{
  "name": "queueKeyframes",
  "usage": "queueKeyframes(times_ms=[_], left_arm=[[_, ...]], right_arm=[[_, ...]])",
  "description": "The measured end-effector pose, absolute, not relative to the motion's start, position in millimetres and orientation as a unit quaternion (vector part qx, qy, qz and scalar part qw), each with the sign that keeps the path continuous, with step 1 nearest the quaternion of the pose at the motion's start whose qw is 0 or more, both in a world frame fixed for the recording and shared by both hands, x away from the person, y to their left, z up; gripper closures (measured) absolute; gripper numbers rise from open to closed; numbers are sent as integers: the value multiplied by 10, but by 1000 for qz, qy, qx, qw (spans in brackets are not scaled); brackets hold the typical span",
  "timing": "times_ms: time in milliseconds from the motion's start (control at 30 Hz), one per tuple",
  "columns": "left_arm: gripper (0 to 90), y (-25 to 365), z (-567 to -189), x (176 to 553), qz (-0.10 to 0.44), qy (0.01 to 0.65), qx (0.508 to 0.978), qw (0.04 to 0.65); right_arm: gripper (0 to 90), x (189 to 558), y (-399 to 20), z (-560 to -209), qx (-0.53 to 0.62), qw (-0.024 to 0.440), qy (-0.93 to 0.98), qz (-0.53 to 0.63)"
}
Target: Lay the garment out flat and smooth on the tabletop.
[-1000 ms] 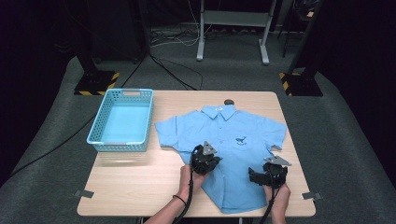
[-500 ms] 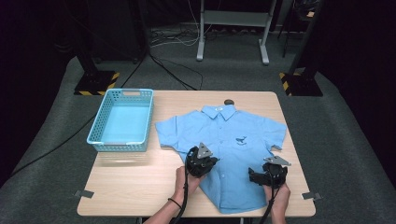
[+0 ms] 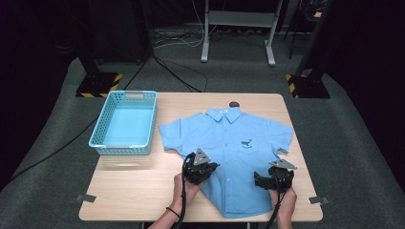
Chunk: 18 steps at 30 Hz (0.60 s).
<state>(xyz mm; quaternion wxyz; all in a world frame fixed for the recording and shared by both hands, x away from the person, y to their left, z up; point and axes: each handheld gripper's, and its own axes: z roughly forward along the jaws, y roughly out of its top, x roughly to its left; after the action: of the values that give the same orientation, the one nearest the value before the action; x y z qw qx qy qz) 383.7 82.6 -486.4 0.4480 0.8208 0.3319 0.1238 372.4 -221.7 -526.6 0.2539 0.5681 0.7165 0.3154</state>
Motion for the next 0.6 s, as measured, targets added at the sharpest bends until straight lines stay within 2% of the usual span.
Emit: queueKeyframes(times_ms=[600], left_arm=[[882, 990, -4855, 3729, 130, 340, 811, 457]], right_arm=[[44, 3726, -2217, -5267, 568, 254, 717, 314]])
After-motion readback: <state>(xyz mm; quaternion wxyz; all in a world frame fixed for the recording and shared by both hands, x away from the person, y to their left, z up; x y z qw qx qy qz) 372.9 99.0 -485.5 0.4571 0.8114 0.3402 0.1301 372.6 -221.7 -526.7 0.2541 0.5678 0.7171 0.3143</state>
